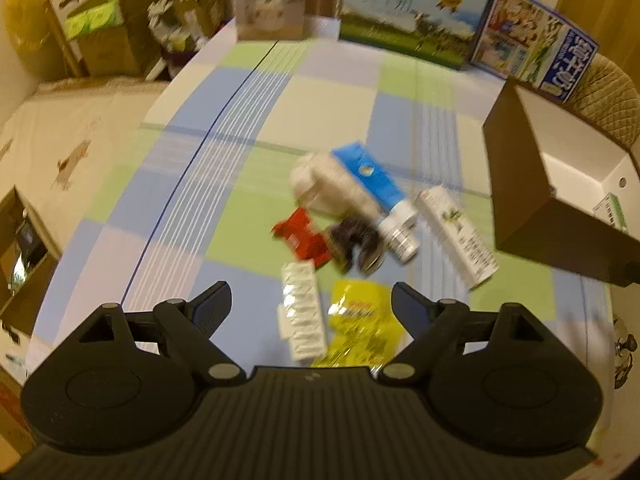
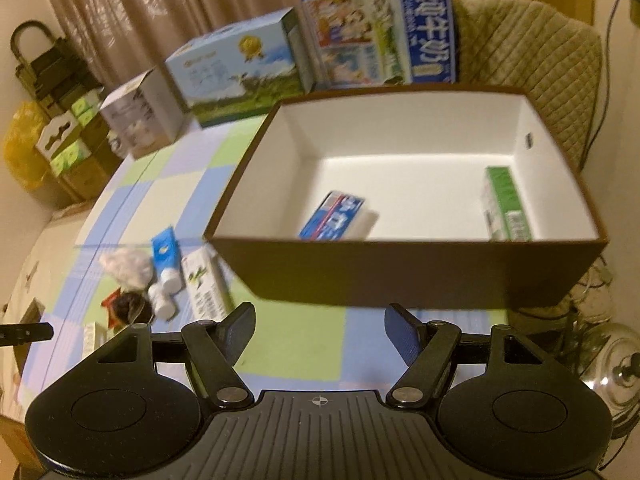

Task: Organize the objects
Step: 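Return both grippers to the remaining items on the table, then grasp the white plastic tray with the left gripper while the right grasps the white ointment box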

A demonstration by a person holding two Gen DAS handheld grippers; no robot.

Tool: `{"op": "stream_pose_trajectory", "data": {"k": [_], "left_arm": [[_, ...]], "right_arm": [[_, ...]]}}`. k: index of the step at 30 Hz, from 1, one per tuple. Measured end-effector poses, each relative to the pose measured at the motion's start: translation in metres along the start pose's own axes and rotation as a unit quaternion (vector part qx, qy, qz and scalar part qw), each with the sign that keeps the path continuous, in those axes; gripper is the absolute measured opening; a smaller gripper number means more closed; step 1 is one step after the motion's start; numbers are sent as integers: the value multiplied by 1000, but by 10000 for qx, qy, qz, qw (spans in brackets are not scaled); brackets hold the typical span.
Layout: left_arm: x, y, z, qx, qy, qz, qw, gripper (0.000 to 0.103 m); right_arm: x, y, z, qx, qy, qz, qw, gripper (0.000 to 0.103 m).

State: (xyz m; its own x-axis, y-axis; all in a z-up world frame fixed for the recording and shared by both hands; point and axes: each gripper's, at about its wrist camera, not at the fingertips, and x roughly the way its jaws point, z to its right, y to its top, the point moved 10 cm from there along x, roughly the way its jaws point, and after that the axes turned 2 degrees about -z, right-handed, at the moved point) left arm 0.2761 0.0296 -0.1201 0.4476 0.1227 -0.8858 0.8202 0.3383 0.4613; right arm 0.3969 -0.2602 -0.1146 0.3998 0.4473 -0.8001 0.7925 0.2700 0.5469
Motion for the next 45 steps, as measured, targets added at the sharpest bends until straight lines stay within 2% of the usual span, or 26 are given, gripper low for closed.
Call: {"op": "stream_pose_trajectory", "data": {"k": [10, 14, 21, 25, 31, 33, 35, 38, 41, 43, 45], "left_arm": [[22, -26, -13, 54, 28, -289, 9996, 79], [33, -26, -13, 138, -3, -324, 9994, 73], [56, -23, -13, 170, -48, -425, 9989, 70], [68, -20, -10, 209, -106, -459, 9987, 62], [84, -20, -12, 225, -123, -547, 9982, 43], [86, -20, -13, 217, -204, -562, 9980, 39], [86, -20, -12, 260, -307, -542, 9977, 24], [85, -19, -14, 369, -284, -460, 9979, 23], [84, -17, -26, 373, -106, -389, 9985, 23], [84, -16, -38, 238, -50, -386, 9990, 23], [84, -15, -50, 107, 13, -381, 9992, 23]], "right_arm": [[22, -16, -26, -135, 70, -243, 9996, 70], [28, -22, -29, -116, 35, -318, 9994, 70], [34, -30, -23, 2, -69, -413, 9991, 69], [37, -31, -21, 60, -106, -417, 9991, 69], [45, -33, -29, -48, -53, -415, 9991, 69], [48, -33, -34, -105, 14, -422, 9991, 69], [53, -33, -40, -187, 89, -424, 9989, 69], [62, -34, -53, -348, 222, -429, 9982, 69], [73, -34, -71, -597, 356, -435, 9966, 68], [82, -34, -83, -822, 423, -428, 9948, 64], [94, -34, -95, -1078, 485, -436, 9920, 55]]}}
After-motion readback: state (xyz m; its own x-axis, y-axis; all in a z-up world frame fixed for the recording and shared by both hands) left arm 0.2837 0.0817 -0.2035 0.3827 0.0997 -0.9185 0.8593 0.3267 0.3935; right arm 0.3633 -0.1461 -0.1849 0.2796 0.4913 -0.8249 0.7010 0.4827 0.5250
